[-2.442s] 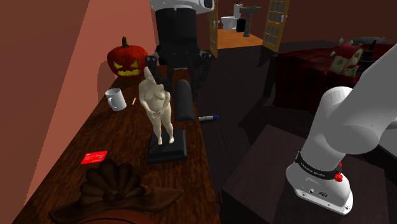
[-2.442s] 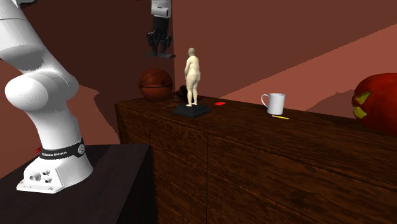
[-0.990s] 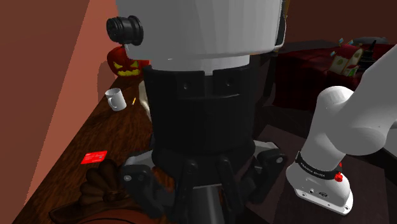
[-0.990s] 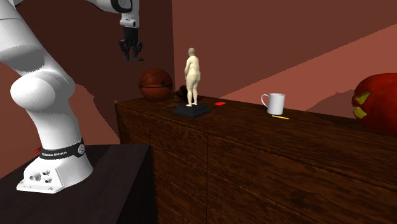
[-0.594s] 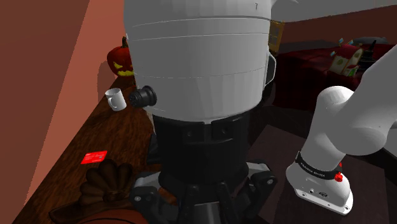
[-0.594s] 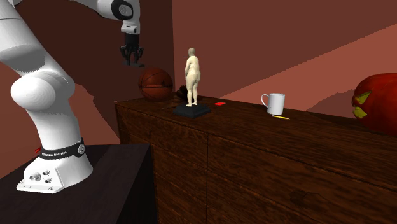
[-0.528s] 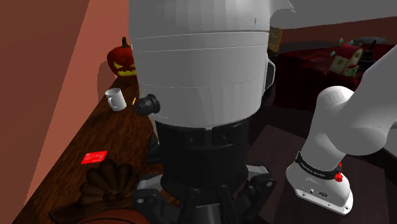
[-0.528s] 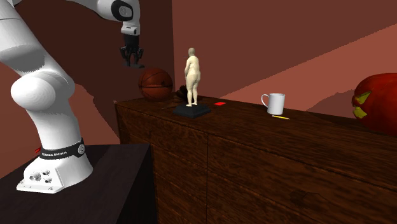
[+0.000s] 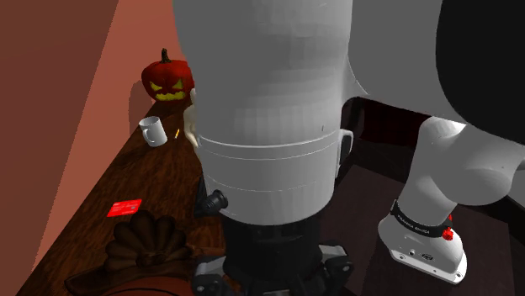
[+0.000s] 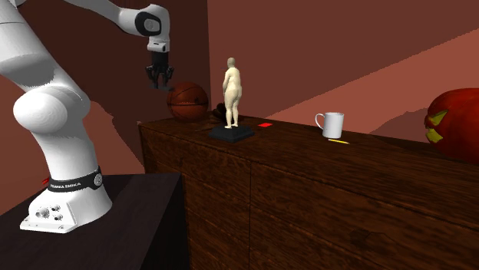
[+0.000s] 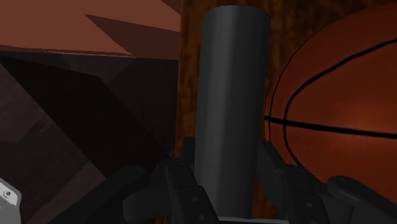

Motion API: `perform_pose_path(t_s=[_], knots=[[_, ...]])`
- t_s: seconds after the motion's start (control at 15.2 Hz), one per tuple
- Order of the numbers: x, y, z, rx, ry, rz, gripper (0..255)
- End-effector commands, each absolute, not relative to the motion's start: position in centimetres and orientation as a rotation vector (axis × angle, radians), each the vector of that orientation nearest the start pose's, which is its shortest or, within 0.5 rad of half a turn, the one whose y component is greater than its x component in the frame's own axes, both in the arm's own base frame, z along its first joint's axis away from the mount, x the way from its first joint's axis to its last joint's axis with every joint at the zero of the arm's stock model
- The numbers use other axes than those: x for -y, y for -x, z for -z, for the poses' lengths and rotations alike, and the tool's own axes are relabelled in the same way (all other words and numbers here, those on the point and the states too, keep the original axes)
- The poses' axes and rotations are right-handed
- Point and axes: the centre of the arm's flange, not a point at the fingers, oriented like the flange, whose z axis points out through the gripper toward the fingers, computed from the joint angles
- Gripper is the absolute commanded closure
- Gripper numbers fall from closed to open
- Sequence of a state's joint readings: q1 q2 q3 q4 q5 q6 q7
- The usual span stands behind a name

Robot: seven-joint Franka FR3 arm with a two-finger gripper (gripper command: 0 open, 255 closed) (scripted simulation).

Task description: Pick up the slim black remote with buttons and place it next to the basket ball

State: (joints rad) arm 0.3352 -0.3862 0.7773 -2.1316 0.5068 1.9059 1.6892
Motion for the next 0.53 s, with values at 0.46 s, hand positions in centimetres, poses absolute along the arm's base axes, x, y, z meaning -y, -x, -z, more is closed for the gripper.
perform_pose_path(t_s=[0.46], knots=[[-46.5,-15.0,-47.5,-1.116,2.798,-0.300,255]])
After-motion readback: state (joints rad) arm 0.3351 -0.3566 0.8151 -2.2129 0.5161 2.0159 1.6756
